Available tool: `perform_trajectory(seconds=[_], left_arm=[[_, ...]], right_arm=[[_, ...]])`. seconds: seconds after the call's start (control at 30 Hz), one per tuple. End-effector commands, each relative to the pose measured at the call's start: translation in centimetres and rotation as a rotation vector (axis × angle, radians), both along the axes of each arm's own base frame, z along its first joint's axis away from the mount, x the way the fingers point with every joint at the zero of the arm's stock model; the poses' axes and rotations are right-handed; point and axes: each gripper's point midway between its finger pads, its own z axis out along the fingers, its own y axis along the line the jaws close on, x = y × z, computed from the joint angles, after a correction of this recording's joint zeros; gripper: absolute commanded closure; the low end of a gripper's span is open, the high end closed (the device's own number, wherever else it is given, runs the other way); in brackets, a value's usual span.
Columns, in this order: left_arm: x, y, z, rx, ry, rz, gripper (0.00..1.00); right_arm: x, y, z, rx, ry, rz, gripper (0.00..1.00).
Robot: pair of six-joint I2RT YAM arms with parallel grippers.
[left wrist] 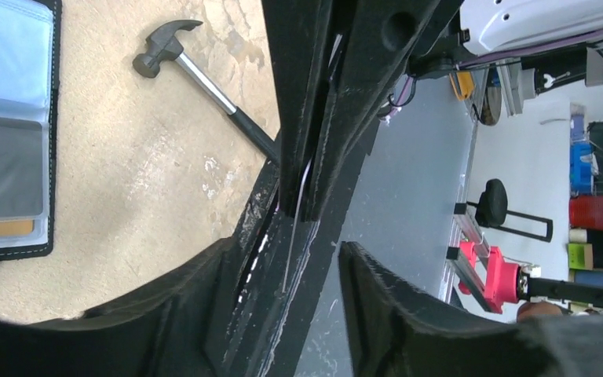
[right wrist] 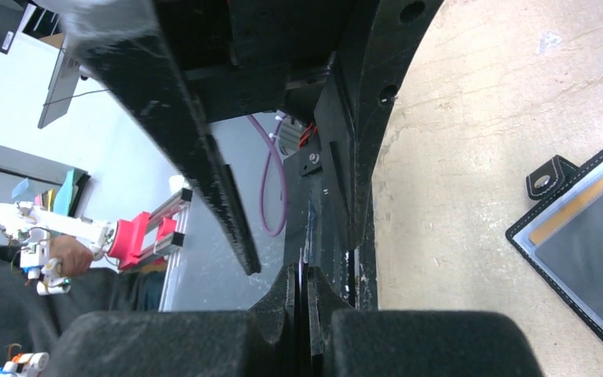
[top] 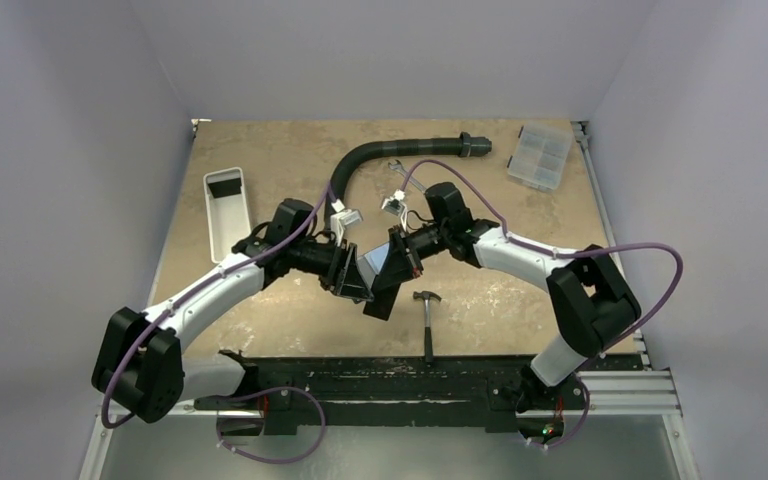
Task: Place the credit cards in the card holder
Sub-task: Insert the credit card into the card holder.
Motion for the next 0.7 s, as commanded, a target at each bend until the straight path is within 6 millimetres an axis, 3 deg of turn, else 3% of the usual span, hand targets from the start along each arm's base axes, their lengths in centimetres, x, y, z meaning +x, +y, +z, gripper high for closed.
perform_trajectory(seconds=[0.0, 0.17, 0.33, 0.37, 0.4, 0.5, 0.53, 0.57, 0.67], left_arm=[[-0.3, -0.4, 0.6, -0.055, 0.001, -0.033, 0.55], [-0.7, -1.1, 0.4, -0.066, 0.011, -0.063, 0.69], [-0.5, -1.3, 0.7, -0.073, -0.017, -0.052, 0.96], [-0.2, -1.3, 0.8, -0.067, -0.031, -0.031, 1.0], [0.3, -1.3, 0.9, -0.061, -0.056, -0.003, 1.0], [1.9, -1.1, 0.9, -0.026, -0.092, 0.096, 1.0], [2.7, -0.9, 0.5, 0.0, -0.095, 0.147, 1.0], [3.7, -0.6, 0.0, 0.035, -0.09, 0.209, 1.0], [6.2, 0.6, -1.8, 0.127, -0.022, 0.395, 1.0]], right_arm=[[-0.5, -0.1, 2.4, 0.066, -0.04, 0.036, 1.0], [-0.4, 0.1, 3.3, 0.083, -0.032, 0.017, 1.0], [-0.5, 0.3, 4.9, 0.138, -0.02, -0.006, 1.0], [-0.4, 0.4, 5.1, 0.142, -0.008, -0.018, 0.96], [0.2, 0.6, 5.4, 0.146, -0.001, -0.062, 0.79], [3.2, 0.1, 5.4, 0.151, 0.078, -0.247, 0.53], [4.4, -0.5, 5.2, 0.16, 0.123, -0.32, 0.32], [6.2, -1.7, 5.2, 0.184, 0.159, -0.409, 0.05], [9.4, -3.8, 4.2, 0.227, 0.229, -0.535, 0.01]])
